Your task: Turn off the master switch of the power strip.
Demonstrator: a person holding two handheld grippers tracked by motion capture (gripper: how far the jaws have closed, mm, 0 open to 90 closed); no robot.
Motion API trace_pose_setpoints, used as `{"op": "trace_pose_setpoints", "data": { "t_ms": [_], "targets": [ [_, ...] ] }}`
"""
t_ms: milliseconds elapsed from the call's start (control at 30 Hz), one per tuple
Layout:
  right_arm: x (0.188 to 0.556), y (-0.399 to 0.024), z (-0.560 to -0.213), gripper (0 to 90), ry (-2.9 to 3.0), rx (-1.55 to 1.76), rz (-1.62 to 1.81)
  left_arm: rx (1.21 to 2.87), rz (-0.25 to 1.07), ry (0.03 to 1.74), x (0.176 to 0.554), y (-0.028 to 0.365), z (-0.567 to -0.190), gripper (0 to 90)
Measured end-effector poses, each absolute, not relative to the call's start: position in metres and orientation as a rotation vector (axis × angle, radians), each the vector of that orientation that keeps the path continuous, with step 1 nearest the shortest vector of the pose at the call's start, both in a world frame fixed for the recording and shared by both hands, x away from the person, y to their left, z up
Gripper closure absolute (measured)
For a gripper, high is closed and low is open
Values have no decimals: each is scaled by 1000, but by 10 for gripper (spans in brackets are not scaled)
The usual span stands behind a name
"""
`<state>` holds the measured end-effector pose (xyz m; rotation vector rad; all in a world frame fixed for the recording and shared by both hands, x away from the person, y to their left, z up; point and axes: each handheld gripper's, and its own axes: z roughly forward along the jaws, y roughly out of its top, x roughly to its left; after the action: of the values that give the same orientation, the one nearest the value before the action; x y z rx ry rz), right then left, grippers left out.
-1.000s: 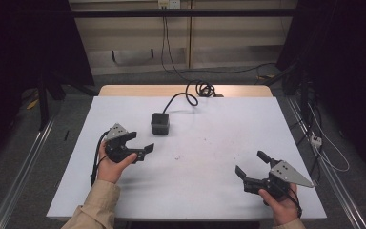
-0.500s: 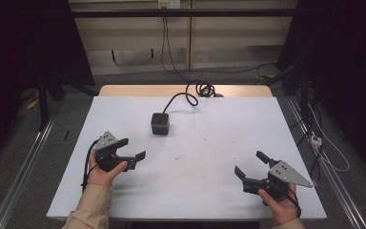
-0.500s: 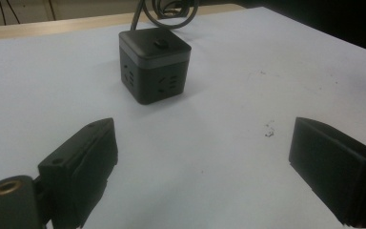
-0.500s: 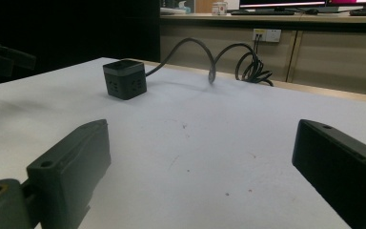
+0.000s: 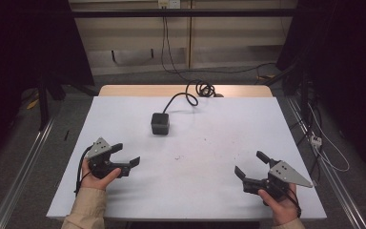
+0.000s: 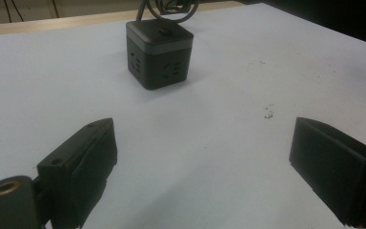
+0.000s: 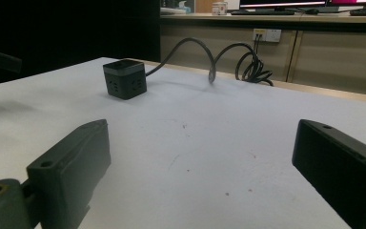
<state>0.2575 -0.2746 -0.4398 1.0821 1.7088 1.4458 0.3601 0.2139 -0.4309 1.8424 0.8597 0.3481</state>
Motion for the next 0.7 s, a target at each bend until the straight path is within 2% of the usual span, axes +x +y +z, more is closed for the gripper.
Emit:
{"op": "trace_pose_setpoints", "data": {
  "t_ms": [700],
  "targets": [
    [258,-276,-440,50,1707,1082,1443,1850,365,871,346,231,-438,85]
  ]
}}
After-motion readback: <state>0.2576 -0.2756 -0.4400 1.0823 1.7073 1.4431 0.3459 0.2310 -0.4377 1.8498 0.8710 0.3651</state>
